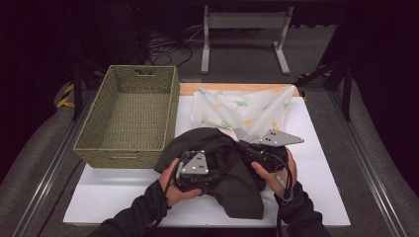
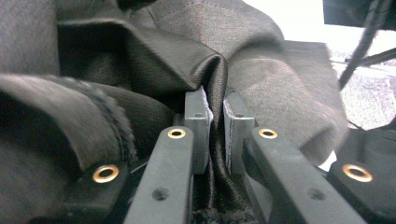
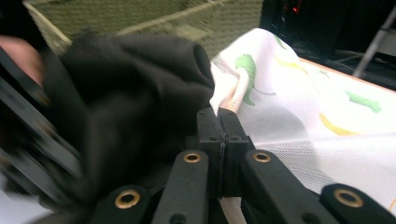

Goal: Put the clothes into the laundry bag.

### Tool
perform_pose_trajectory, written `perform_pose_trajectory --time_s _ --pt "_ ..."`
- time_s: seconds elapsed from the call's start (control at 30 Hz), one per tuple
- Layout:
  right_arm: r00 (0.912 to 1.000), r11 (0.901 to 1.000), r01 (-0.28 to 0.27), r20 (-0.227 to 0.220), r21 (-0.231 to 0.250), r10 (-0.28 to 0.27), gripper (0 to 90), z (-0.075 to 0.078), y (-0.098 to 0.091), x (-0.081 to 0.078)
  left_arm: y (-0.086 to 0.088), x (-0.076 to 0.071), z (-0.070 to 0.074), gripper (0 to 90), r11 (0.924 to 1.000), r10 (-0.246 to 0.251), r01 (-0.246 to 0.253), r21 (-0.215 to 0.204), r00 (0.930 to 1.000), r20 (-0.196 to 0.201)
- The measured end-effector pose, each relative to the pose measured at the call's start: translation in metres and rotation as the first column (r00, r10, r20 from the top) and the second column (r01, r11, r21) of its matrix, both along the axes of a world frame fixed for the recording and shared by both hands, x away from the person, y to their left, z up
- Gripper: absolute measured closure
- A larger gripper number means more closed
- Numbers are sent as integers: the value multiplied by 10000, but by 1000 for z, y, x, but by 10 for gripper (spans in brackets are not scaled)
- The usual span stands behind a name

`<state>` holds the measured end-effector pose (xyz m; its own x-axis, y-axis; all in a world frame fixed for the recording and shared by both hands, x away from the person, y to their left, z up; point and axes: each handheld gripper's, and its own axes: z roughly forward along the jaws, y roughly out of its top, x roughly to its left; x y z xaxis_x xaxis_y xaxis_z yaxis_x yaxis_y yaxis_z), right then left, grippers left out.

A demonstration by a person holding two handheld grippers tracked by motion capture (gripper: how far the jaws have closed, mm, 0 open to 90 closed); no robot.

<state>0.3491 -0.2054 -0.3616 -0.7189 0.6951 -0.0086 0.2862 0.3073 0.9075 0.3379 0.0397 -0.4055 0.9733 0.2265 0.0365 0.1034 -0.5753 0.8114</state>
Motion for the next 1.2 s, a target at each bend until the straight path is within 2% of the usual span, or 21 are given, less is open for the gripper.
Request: perform_pose_trajectory --time_s 0.07,0.13,0.23,0.3,0.37,0.43,0.53,0.57,0.6,0.67,0.7,0.73,0.77,0.8,0.87,0.9,1.0,1.03,1.1,1.17,1.2 --pt "9998 9997 -191 50 176 191 900 4 2 -4 -10 2 -6 831 9994 300 -303 149 9993 236" --pt "9992 9987 -387 43 337 385 900 7 3 -7 -17 8 -13 830 9950 957 -968 227 9944 443" --pt "9977 9974 -669 -69 258 671 900 7 8 -12 -23 20 -23 832 9813 1917 -1922 131 9810 303" --pt "9967 9969 -788 -177 12 788 900 2 11 -15 -25 25 -27 833 9713 2368 -2374 159 9709 357" --pt "9953 9957 -903 -363 -204 896 900 -2 13 -17 -26 29 -30 834 9636 2675 -2675 -20 9635 97" --pt "9938 9925 -1022 -505 -675 989 899 -8 15 -19 -25 29 -31 826 9642 2644 -2645 -196 9644 -54" --pt "9928 9868 -1048 -703 -1234 966 899 -19 16 -20 -16 21 -26 747 9821 1847 -1845 -375 9828 29" --pt "9928 9868 -1048 -703 -1234 966 899 -19 16 -20 -16 21 -26 684 9821 1847 -1845 -375 9828 29" --pt "9921 9860 -1057 -815 -1292 957 899 -23 15 -19 -10 16 -21 684 9865 1597 -1590 -394 9871 136" --pt "9918 9844 -971 -971 -1469 833 899 -30 12 -17 6 5 -9 508 9921 1204 -1192 -390 9922 309" --pt "9920 9836 -940 -979 -1540 795 899 -31 12 -17 13 2 -3 458 9922 1148 -1130 -524 9928 333" --pt "9920 9823 -922 -1010 -1628 764 898 -33 12 -17 13 2 -3 416 9922 1148 -1130 -524 9928 333" --pt "9920 9823 -922 -1010 -1628 764 898 -33 12 -17 21 0 3 416 9913 1128 -1109 -706 9933 237" --pt "9917 9809 -930 -1037 -1709 760 898 -34 12 -18 33 -3 11 355 9894 1186 -1156 -882 9925 298" --pt "9916 9800 -908 -1073 -1769 726 898 -36 12 -19 43 -5 19 239 9873 1420 -1359 -826 9871 737" --pt "9915 9796 -902 -1090 -1796 713 899 -36 11 -20 50 -4 25 206 9823 1720 -1629 -929 9800 1002" --pt "9911 9775 -866 -1159 -1926 649 899 -38 10 -22 62 5 36 146 9583 2557 -2405 -1543 9628 874" --pt "9907 9774 -868 -1201 -1930 642 899 -39 10 -23 63 11 39 132 9558 2612 -2457 -1615 9617 831" --pt "9909 9748 -891 -1174 -2047 659 899 -40 9 -25 59 22 38 91 9610 2573 -2487 -1208 9644 610" --pt "9906 9745 -922 -1179 -2047 689 899 -39 7 -26 52 34 28 84 9695 2385 -2377 -593 9711 51" --pt "9905 9747 -923 -1186 -2036 690 899 -38 6 -27 48 40 22 64 9698 2394 -2404 -411 9705 -299"
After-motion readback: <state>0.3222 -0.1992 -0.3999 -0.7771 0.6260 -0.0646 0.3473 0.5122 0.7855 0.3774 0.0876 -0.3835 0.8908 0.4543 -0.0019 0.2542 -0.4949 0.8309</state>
